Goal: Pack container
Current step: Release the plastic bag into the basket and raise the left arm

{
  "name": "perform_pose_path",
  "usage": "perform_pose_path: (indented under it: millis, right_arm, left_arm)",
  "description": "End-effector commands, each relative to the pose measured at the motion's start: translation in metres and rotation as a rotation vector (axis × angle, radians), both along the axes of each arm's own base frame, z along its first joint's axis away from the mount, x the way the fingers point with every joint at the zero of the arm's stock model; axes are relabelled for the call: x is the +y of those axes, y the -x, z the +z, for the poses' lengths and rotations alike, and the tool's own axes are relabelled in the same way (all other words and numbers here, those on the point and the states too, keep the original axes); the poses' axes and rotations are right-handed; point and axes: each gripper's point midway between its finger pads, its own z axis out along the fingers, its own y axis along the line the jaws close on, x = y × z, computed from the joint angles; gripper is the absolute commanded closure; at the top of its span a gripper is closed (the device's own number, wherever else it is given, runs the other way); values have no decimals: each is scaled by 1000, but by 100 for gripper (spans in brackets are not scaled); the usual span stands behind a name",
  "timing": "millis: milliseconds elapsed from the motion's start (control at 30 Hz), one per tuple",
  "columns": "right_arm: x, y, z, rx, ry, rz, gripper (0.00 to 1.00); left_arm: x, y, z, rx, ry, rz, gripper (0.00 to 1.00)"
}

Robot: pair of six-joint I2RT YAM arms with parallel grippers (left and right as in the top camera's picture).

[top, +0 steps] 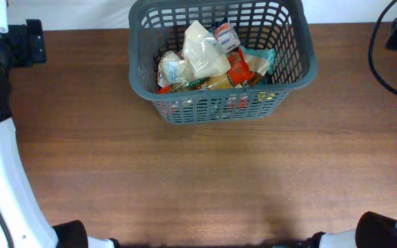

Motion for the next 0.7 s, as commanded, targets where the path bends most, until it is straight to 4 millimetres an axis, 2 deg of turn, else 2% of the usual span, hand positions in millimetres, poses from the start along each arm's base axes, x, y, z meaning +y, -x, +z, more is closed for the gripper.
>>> perform_pose_path:
  millis: [0,433,533,667]
  right_arm:
    - [-1,3,4,-14,-5,-7,1]
    - [0,4,5,-15,-5,-5,1]
    - [12,12,18,-44,6,15,1]
    - [44,34,49,-125,30,78,1]
  left_arm:
    - [2,2,-3,2,26,23,1]
    - [0,12,-19,78,41,24,1]
    - [0,12,-19,78,41,24,1]
    - [0,12,-19,79,41,24,1]
